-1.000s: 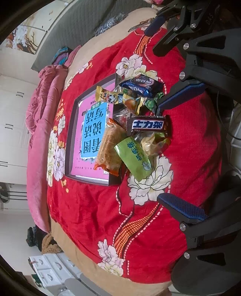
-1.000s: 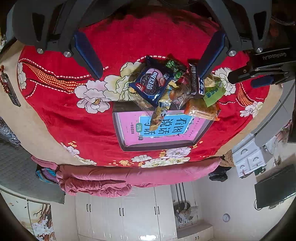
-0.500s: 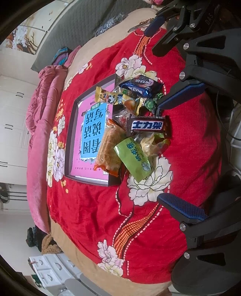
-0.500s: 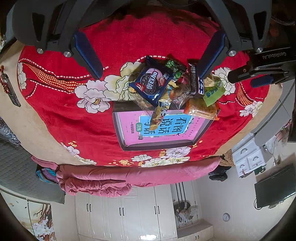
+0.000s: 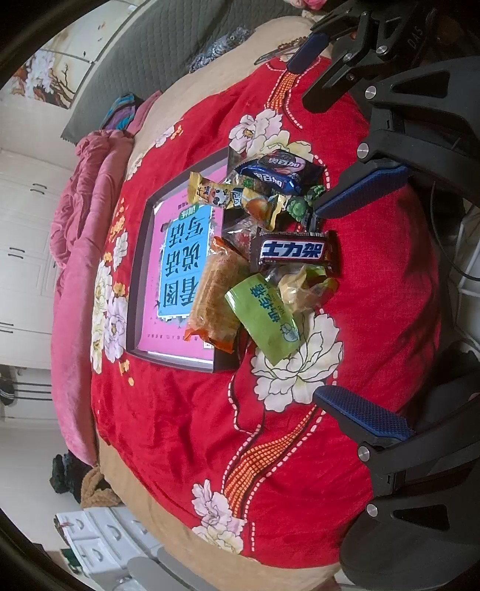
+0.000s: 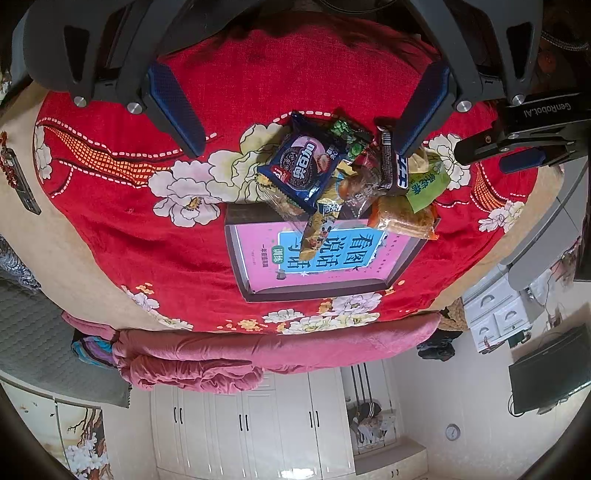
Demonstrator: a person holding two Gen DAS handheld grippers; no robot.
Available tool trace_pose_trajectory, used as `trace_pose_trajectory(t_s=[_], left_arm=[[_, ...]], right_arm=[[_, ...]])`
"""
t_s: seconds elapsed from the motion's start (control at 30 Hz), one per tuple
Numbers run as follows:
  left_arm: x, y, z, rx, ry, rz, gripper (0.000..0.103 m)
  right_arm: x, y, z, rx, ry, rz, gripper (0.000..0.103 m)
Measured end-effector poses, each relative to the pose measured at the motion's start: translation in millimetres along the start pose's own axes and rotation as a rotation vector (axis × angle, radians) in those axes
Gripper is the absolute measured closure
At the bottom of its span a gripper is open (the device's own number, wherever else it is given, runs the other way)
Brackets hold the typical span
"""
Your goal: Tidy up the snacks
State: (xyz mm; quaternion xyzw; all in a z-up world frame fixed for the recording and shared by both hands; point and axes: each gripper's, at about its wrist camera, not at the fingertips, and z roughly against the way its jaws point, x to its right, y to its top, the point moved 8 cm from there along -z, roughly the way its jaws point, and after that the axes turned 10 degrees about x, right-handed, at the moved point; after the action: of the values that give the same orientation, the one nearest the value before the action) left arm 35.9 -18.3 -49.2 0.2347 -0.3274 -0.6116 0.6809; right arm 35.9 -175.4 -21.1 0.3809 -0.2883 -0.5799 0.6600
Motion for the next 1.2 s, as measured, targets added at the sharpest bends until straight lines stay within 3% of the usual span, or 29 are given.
trace_pose_trajectory(t_s=[0.6,1.2], left_arm=[[-6,-8,-14,-0.048,-0.013,0.042,0.011],[30,-2,-45,-0.095,-0.070,-0.011,0.011]], right_arm=[[6,-6,-8,-0.033,0.005,-0.038,0.001],[29,-20,-40,-0.128,0.011,-0.173,0.001]])
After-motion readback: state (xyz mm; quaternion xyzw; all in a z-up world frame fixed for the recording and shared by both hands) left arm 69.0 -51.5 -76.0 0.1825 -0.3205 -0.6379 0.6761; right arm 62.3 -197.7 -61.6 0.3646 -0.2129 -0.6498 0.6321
